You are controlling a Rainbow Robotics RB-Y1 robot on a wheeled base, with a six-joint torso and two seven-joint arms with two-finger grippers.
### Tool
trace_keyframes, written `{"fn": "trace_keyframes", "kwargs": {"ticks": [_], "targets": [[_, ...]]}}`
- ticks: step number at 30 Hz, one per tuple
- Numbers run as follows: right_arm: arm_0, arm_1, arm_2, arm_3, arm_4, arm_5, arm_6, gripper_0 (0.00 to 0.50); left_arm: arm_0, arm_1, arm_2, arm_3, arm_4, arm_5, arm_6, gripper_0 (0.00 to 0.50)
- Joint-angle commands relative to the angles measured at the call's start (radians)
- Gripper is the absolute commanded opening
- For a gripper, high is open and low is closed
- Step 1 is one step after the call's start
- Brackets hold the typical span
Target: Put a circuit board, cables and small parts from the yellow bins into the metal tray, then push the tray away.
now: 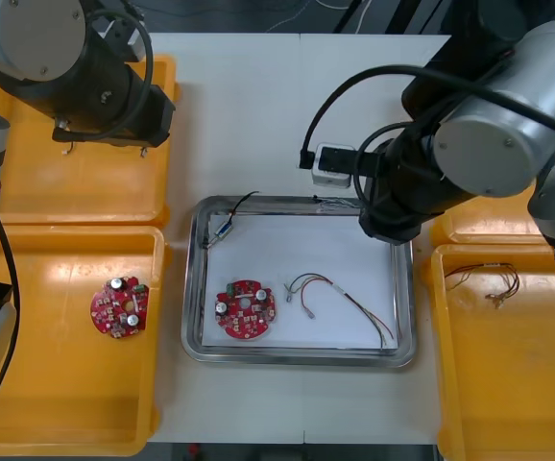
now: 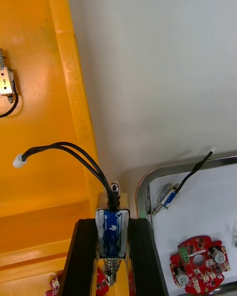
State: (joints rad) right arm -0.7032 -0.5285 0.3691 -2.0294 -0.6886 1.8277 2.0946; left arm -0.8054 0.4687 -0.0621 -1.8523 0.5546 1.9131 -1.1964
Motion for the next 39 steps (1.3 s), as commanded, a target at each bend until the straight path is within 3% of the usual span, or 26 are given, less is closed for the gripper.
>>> {"fn": "trace_keyframes", "kwargs": {"ticks": [1, 14, 27, 34, 35, 36, 37, 39], "targets": [[-0.038, 0.033, 0.093, -0.002, 0.087, -0.021, 0.096, 0.000, 0.003, -0.015, 0.007, -0.039, 0.010, 0.007, 0.061, 0.000], [0.004, 0.058, 0.221, 0.127, 0.193, -0.219, 0.139, 0.000, 0.005, -0.015, 0.010, -0.039, 0.013, 0.007, 0.061, 0.000], [0.076, 0.016, 0.234, 0.202, 0.204, -0.341, 0.166, 0.000, 0.003, -0.015, 0.015, -0.039, 0.015, 0.007, 0.060, 0.000], [0.090, 0.008, 0.234, 0.202, 0.198, -0.350, 0.159, 0.006, 0.005, -0.013, 0.018, -0.041, 0.019, 0.007, 0.060, 0.000], [0.091, 0.008, 0.234, 0.202, 0.199, -0.352, 0.159, 0.054, 0.005, -0.013, 0.019, -0.041, 0.019, 0.007, 0.060, 0.000], [0.093, 0.008, 0.234, 0.202, 0.199, -0.358, 0.159, 0.176, 0.003, -0.015, 0.019, -0.041, 0.019, 0.007, 0.060, 0.000], [0.094, 0.008, 0.234, 0.202, 0.199, -0.361, 0.157, 0.239, 0.005, -0.015, 0.019, -0.041, 0.019, 0.007, 0.061, 0.000], [0.100, 0.008, 0.234, 0.202, 0.199, -0.372, 0.154, 0.412, 0.005, -0.015, 0.019, -0.041, 0.019, 0.007, 0.061, 0.000]]}}
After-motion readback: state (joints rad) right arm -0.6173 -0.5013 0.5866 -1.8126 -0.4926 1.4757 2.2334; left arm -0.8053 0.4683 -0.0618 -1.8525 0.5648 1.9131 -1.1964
